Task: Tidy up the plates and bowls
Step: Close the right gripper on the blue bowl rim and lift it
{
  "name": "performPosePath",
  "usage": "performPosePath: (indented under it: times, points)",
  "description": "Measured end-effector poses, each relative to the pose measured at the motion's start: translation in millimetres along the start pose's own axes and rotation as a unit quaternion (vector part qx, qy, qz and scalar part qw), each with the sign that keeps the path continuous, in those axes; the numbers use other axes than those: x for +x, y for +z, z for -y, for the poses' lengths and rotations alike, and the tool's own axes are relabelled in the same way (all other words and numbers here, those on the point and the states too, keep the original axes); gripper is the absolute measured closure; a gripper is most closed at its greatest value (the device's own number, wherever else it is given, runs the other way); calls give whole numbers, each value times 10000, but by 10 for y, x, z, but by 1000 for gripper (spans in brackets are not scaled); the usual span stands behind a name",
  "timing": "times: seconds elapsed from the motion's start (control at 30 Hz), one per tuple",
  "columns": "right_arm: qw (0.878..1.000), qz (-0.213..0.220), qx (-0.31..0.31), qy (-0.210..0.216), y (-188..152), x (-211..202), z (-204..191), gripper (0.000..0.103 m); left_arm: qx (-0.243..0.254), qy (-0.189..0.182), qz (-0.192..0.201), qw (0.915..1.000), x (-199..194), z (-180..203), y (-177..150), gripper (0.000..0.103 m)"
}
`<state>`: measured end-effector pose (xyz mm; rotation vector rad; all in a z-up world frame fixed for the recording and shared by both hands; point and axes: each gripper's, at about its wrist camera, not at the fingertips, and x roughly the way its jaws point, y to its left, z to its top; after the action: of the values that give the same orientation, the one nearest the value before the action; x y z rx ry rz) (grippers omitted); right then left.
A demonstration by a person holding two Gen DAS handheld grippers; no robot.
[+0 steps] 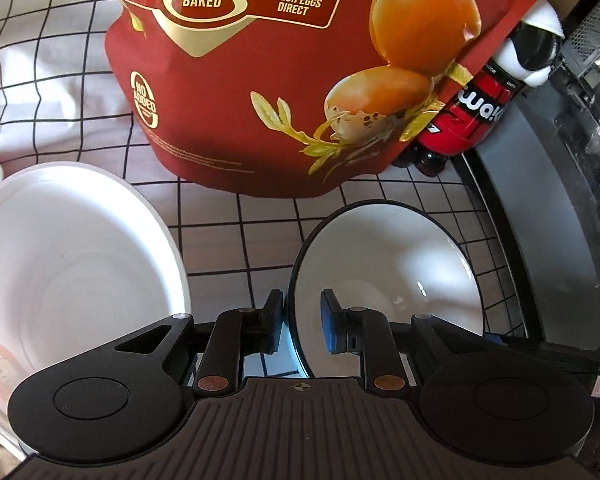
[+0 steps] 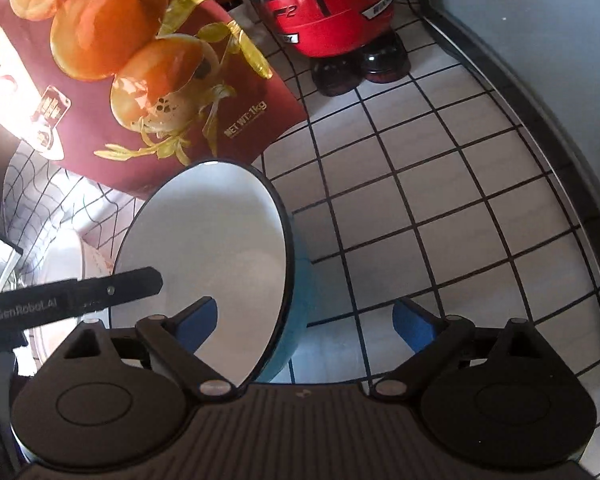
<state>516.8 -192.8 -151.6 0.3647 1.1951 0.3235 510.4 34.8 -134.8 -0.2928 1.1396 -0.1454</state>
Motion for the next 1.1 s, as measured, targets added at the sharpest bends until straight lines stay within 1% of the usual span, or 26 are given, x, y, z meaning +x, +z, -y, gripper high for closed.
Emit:
performPosePath:
  times: [0.1, 0.4, 0.47, 0.5, 0.53, 0.57, 0.63, 0.67, 0.7, 0.77, 0.8, 0.93, 1.1]
  points:
    - [9999, -112, -93, 69, 16, 25, -16, 0, 26, 10, -26, 10000, 2, 7, 9, 81]
    - [9994, -244, -177, -154, 47, 66, -96, 0, 50, 22, -70, 10000, 36, 7, 60, 81]
    - [9984, -362, -379, -222, 62, 87, -139, 0, 81, 24, -96, 9999, 56, 20, 70, 81]
    - [9981, -369, -448, -190, 69, 92, -147, 0, 107, 44, -103, 9999, 67, 29, 72, 81]
    - [9986, -288, -436, -106, 70, 90, -134, 0, 134, 62, -105, 9998, 76, 40, 73, 81]
    - [9991, -195, -378, -59, 67, 81, -117, 2, 158, 74, -119, 9998, 92, 46, 77, 81]
    - [9994, -3, -341, -46, 65, 54, -105, 19, 159, 96, -134, 9997, 117, 50, 90, 81]
    - [9993, 8, -376, 2, 69, 53, -110, 34, 158, 116, -146, 9997, 126, 55, 99, 81]
    - [9993, -27, -382, 49, 75, 59, -115, 45, 164, 144, -156, 9996, 132, 63, 105, 81]
    - [9991, -133, -379, 126, 67, 73, -136, 55, 228, 194, -160, 9994, 134, 86, 99, 81]
    - [9989, -164, -403, 171, 57, 76, -154, 56, 299, 221, -160, 9992, 132, 108, 90, 81]
    - [9987, -138, -494, -59, 6, 53, -191, 56, 485, 276, -255, 9981, 118, 192, 19, 81]
    - [9992, -135, -379, -78, -36, -10, -60, 56, 668, 138, -384, 9969, 119, 287, -54, 81]
